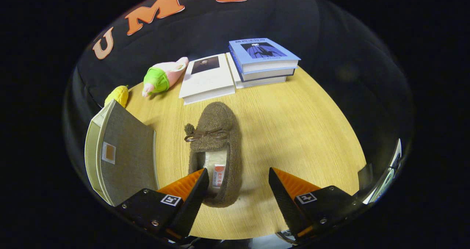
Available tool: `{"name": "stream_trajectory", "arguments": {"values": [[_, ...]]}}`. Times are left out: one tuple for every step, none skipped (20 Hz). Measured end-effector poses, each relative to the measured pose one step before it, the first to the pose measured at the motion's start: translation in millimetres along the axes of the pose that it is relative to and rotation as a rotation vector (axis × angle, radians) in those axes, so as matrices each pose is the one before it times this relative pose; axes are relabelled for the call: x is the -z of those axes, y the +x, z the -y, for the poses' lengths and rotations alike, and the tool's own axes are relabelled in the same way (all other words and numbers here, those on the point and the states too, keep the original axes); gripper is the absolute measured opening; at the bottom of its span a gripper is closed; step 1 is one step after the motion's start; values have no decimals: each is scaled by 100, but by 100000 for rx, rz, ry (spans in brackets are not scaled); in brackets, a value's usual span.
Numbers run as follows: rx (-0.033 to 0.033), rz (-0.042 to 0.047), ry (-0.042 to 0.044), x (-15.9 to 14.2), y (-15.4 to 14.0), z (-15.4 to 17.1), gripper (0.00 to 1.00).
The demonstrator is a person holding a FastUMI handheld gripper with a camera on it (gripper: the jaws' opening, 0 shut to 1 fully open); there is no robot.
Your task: Open the storage box then place both shoes into the box .Put the left shoe in first, then the right shoe, with the right side of both shoes facing outward in a uniform manner.
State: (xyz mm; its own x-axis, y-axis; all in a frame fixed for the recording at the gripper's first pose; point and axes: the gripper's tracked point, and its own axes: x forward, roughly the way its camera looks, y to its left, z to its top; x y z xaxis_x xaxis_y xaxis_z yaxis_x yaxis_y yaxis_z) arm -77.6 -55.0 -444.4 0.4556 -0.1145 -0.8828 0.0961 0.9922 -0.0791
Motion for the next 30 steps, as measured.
{"name": "stream_trajectory", "arguments": {"values": [[-546,-1080,636,124,526,-102,96],[-735,-1221,512,152,485,-198,89],[-184,-977,183,182,268,-83,86],[155,-318,366,-23,252,12,80],[157,305,873,-127,366,-5,73],[-6,-219,810,-57,189,-104,59],[-473,-961,592,116,354,-118,50],[-1228,-1095,861,66,178,-357,35],[730,-149,704,-54,-1,-59,28],[2100,861,467,-321,-30,406,13],[223,-333,450,107,82,-101,5],[114,306,1265,-92,-190,28,2],[-406,682,1551,-217,-153,-99,1],[-288,166,1717,-129,-236,-70,1],[-350,278,1451,-184,-222,10,1],[-266,565,1319,-250,-257,-154,1],[-28,756,517,-370,-243,-139,1],[88,641,137,-337,-338,-134,1],[91,1067,253,-342,-438,-135,1],[-415,1254,541,-443,-429,-275,1],[-428,1226,630,-428,-449,-288,1],[-576,1204,448,-468,-383,-462,1],[-603,1067,409,-355,-411,-464,1],[-664,1054,547,-369,-496,-569,0],[-951,1191,886,-302,-587,-633,1],[-1269,1019,654,-381,-689,-740,1],[-1614,768,403,-163,-591,-880,1],[-1366,616,598,-220,-701,-830,0],[-1454,1428,1076,-359,-694,-917,1],[-1381,1342,230,-340,-693,-963,1]]}}
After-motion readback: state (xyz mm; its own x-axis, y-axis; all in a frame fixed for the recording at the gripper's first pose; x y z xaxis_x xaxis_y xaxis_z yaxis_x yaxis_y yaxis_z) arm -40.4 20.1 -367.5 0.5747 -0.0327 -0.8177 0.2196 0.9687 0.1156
